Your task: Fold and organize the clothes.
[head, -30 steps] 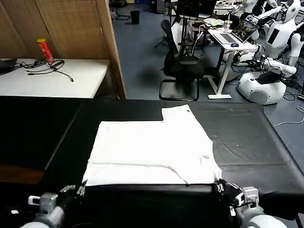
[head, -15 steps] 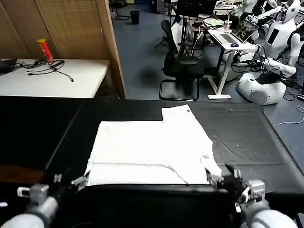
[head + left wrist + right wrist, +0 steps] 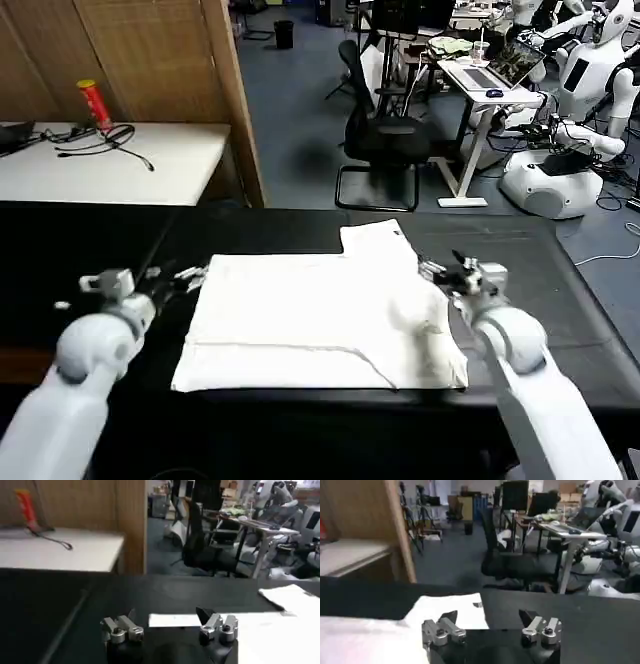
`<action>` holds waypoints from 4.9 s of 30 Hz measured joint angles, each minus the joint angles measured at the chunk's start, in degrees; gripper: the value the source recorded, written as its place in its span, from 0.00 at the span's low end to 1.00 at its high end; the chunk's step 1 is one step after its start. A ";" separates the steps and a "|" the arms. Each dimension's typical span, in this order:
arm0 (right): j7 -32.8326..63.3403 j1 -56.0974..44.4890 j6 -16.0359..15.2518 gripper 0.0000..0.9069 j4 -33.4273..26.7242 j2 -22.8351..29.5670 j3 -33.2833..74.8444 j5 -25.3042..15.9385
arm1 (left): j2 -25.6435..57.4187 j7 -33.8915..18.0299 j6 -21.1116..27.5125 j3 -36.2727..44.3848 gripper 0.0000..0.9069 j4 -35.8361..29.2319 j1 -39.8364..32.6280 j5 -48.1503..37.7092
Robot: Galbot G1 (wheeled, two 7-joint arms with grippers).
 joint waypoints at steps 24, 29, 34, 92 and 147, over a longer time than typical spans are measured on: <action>-3.45 14.24 -1.62 0.97 -25.12 5.66 -3.69 -2.29 | -3.26 5.77 2.68 11.07 0.97 26.87 -18.09 3.41; -3.79 14.39 -1.53 0.90 -25.83 5.81 -3.80 -2.43 | -4.10 6.51 1.72 11.85 0.91 27.75 -18.78 5.09; -4.62 14.41 -1.56 0.51 -26.21 5.68 -3.69 -2.43 | -4.94 6.80 0.85 12.50 0.34 29.12 -19.71 6.40; -4.18 -9.81 -3.38 0.02 15.25 -11.39 2.70 2.00 | 12.72 4.35 3.27 2.41 0.00 -7.39 3.39 0.05; -3.59 -38.99 -4.54 0.97 32.12 -13.43 11.76 -2.66 | 8.39 5.52 1.30 -8.22 0.97 -20.10 32.67 18.86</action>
